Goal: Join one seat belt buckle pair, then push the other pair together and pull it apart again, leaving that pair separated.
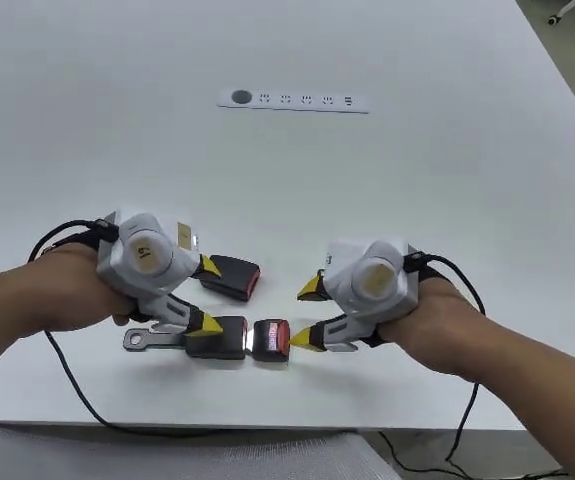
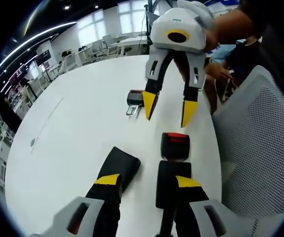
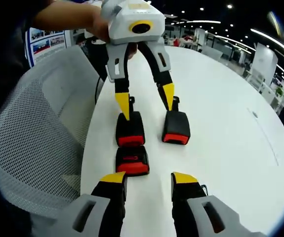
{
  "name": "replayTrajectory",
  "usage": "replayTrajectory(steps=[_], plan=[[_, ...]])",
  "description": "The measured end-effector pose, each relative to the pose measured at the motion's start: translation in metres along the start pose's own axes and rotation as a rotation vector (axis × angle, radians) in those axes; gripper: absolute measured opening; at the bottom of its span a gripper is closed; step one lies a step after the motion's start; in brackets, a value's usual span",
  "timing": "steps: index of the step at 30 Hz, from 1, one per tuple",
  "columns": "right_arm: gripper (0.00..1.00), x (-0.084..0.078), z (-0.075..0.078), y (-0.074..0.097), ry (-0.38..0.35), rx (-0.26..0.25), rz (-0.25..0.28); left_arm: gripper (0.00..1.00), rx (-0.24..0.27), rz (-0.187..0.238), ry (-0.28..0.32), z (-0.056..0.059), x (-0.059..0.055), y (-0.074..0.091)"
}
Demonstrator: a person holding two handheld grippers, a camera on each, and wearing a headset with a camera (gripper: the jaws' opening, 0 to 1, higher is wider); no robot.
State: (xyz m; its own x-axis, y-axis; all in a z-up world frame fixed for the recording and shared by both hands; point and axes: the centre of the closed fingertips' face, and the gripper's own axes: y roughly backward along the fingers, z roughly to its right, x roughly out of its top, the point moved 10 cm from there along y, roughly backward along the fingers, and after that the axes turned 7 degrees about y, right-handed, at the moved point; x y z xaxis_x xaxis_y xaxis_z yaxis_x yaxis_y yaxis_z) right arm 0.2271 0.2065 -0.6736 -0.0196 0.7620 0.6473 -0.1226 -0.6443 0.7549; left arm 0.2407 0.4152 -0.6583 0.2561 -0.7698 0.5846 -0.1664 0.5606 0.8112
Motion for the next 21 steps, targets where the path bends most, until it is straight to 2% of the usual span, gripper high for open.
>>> replayTrajectory(steps=[4,9,11,14,17,21], plan=[[0.32,-0.011,0.012,0.007,-0.002,-0.025,-0.024,0.44,0.025,-0.007,-0.006,-0.011,0.005,-0.003],[0.35,-0.024,0.03,0.017,-0.009,-0.062,-0.042,0.45,0.006,-0.019,-0.041,-0.017,0.014,-0.008],[0.36,-0.031,0.036,0.021,-0.012,-0.069,-0.054,0.45,0.005,-0.024,-0.052,-0.023,0.015,-0.011],[0.36,-0.04,0.044,0.024,-0.018,-0.075,-0.067,0.45,0.008,-0.05,-0.072,-0.027,0.014,-0.014],[0.38,-0.046,0.051,0.026,-0.02,-0.08,-0.077,0.45,-0.005,-0.069,-0.078,-0.032,0.008,-0.022],[0.46,-0.053,0.057,0.026,-0.006,-0.085,-0.079,0.48,-0.009,-0.084,-0.082,-0.038,0.004,-0.028]])
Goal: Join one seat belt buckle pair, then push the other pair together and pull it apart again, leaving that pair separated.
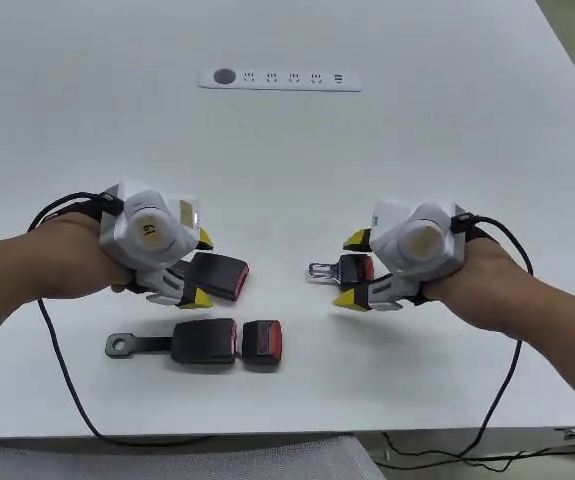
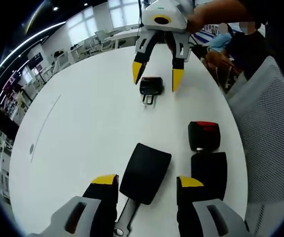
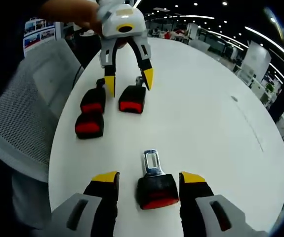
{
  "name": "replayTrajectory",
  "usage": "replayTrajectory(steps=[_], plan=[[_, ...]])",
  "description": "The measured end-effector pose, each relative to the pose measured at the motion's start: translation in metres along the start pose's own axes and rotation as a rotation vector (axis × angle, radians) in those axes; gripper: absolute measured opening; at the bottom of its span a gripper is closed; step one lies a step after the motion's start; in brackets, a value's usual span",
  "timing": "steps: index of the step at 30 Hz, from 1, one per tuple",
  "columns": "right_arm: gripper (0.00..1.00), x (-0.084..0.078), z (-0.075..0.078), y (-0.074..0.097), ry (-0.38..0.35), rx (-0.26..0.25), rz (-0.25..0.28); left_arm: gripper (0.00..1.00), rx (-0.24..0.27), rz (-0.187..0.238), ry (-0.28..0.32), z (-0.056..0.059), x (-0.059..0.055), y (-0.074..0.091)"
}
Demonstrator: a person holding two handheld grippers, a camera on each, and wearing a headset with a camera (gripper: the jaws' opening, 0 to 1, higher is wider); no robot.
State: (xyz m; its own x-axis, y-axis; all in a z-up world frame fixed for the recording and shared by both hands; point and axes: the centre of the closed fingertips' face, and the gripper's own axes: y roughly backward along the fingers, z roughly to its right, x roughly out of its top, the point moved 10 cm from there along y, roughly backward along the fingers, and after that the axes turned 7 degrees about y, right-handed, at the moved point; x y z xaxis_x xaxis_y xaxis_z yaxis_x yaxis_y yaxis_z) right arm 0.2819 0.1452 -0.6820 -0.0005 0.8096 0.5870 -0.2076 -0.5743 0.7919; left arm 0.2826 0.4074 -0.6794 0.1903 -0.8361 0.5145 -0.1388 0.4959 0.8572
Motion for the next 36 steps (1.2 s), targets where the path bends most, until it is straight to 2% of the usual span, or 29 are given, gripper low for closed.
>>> replayTrajectory(steps=[2,6,11,12,13,17,19,21,27,36], plan=[[0.41,-0.009,0.001,-0.004,-0.015,0.03,-0.007,0.47,-0.008,0.002,0.002,-0.003,-0.001,-0.003],[0.4,-0.014,0.006,-0.002,-0.027,0.031,-0.011,0.47,-0.024,0.004,0.0,-0.006,-0.002,-0.006],[0.35,-0.026,0.011,-0.006,-0.02,0.063,-0.037,0.42,-0.023,0.002,0.013,-0.009,-0.004,-0.009],[0.33,-0.027,0.013,-0.006,-0.037,0.073,-0.025,0.41,-0.02,0.0,0.011,-0.009,-0.004,-0.009],[0.33,-0.027,0.013,-0.006,-0.032,0.075,-0.023,0.4,-0.022,-0.008,-0.01,-0.008,-0.003,-0.008],[0.33,-0.024,0.01,-0.006,-0.015,0.098,-0.026,0.39,-0.02,-0.016,-0.003,-0.01,-0.002,-0.009],[0.33,-0.024,0.012,-0.007,-0.012,0.108,-0.019,0.39,-0.021,-0.011,-0.001,-0.011,-0.003,-0.009],[0.33,-0.026,0.015,-0.008,-0.01,0.113,-0.017,0.39,-0.019,-0.002,0.026,-0.012,-0.005,-0.01],[0.33,-0.025,0.016,-0.01,0.0,0.122,-0.027,0.33,-0.03,0.006,0.024,-0.011,-0.009,-0.011],[0.33,-0.024,0.016,-0.012,0.008,0.128,-0.019,0.32,-0.009,0.041,0.057,-0.01,-0.014,-0.009]])
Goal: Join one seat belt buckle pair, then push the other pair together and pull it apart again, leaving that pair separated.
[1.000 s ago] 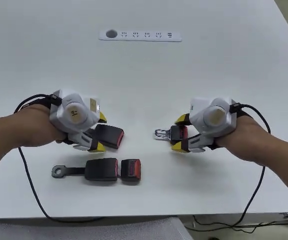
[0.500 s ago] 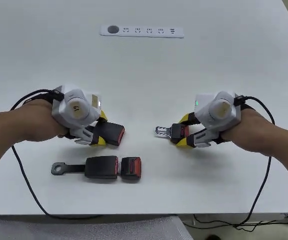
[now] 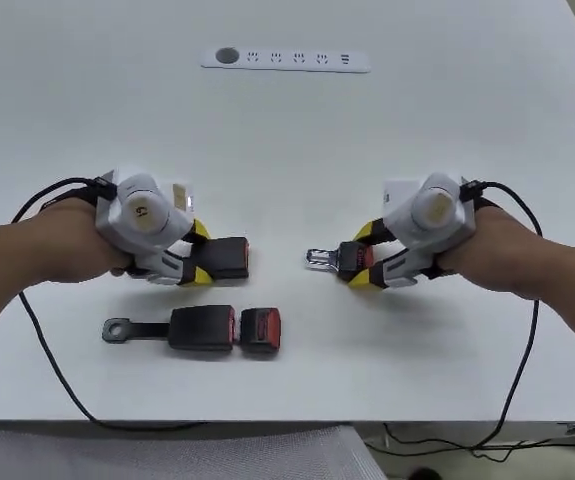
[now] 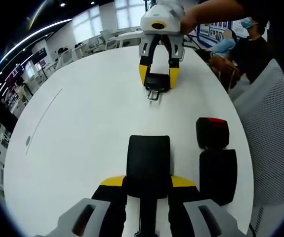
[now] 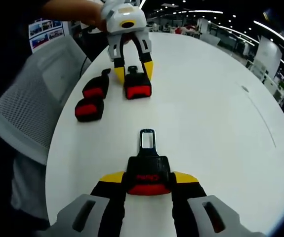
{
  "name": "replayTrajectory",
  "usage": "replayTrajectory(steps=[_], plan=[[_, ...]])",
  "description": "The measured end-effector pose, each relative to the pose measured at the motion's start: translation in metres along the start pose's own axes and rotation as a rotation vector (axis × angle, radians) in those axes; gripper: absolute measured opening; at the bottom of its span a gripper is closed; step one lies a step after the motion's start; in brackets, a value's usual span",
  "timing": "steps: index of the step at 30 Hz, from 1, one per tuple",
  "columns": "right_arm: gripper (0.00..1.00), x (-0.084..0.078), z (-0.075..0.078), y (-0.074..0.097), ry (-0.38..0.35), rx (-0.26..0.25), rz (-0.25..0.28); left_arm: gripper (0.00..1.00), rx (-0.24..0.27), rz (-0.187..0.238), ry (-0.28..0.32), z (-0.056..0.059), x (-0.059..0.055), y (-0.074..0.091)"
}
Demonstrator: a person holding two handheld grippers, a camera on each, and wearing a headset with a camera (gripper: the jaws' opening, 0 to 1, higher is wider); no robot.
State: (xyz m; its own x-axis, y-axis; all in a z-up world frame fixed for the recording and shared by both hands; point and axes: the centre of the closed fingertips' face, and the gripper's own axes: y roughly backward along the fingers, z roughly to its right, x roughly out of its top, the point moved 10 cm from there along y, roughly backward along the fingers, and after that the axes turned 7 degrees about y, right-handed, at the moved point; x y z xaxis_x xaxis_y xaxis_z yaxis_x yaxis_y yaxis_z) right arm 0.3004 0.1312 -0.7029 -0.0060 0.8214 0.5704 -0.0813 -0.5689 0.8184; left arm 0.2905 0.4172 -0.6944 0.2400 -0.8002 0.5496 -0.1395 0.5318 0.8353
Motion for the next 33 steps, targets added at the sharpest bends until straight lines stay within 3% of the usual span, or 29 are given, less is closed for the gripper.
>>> replayTrajectory(steps=[8,13,22,27,33], plan=[[0.33,0.003,0.0,0.0,0.019,0.008,-0.02,0.32,-0.015,-0.004,-0.003,-0.002,0.003,-0.001],[0.32,0.014,-0.005,-0.001,0.047,-0.031,-0.044,0.32,-0.026,-0.034,-0.032,-0.001,0.007,-0.003],[0.32,0.032,-0.004,-0.019,0.012,0.005,-0.028,0.32,-0.045,-0.08,-0.064,-0.004,0.009,-0.005],[0.32,0.051,-0.009,-0.033,0.027,0.021,-0.014,0.32,-0.046,-0.091,-0.069,-0.002,0.011,-0.005],[0.32,0.068,-0.008,-0.043,0.052,0.031,-0.047,0.32,-0.053,-0.094,-0.07,-0.002,0.011,-0.005]])
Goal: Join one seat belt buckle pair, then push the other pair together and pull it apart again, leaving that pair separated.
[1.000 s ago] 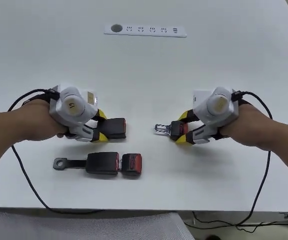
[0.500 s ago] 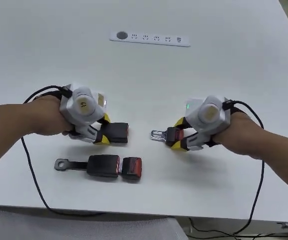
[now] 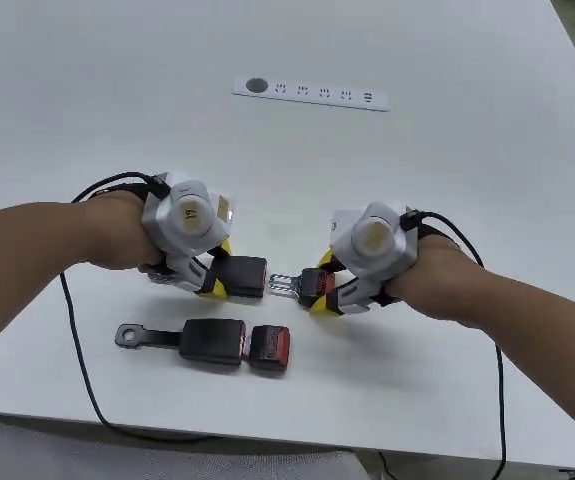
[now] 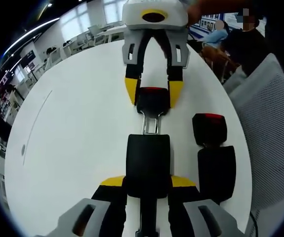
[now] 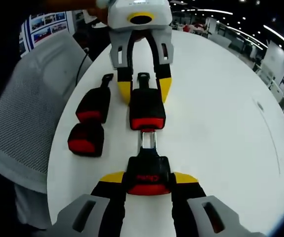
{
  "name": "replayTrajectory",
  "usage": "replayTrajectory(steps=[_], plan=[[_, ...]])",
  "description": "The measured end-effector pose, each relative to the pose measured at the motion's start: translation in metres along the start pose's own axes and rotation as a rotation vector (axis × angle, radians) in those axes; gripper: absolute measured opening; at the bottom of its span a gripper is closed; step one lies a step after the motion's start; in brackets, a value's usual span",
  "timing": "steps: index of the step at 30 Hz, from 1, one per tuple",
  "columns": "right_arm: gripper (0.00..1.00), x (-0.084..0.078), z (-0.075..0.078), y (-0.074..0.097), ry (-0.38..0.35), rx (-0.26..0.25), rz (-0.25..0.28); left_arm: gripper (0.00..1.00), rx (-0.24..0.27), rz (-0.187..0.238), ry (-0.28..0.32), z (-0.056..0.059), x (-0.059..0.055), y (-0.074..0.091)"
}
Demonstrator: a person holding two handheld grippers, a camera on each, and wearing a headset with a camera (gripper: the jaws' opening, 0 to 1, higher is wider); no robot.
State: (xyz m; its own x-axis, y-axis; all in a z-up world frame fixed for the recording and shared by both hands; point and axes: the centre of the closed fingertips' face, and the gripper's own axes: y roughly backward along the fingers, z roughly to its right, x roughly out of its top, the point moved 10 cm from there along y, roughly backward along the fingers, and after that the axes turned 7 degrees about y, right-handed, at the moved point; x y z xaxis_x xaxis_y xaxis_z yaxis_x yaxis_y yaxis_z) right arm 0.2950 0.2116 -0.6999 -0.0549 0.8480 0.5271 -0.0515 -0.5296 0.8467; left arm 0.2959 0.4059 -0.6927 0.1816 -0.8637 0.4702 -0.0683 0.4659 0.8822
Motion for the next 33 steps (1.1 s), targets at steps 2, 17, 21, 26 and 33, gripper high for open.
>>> replayTrajectory(steps=[2,17,21,26,33], plan=[[0.32,0.004,0.0,-0.002,-0.002,0.003,-0.008,0.32,0.0,-0.003,-0.006,0.001,0.001,0.0],[0.31,0.015,0.0,-0.006,0.036,0.006,0.014,0.31,-0.025,0.0,-0.034,-0.004,0.001,-0.001],[0.31,0.014,0.001,-0.007,0.038,0.011,0.018,0.31,-0.039,-0.001,-0.051,-0.005,0.002,-0.001],[0.3,0.017,0.002,-0.01,0.029,0.009,0.035,0.31,-0.042,0.003,-0.051,-0.005,0.002,-0.001],[0.3,0.023,0.004,-0.016,0.016,0.011,0.044,0.31,-0.037,0.013,-0.045,-0.006,0.0,-0.001]])
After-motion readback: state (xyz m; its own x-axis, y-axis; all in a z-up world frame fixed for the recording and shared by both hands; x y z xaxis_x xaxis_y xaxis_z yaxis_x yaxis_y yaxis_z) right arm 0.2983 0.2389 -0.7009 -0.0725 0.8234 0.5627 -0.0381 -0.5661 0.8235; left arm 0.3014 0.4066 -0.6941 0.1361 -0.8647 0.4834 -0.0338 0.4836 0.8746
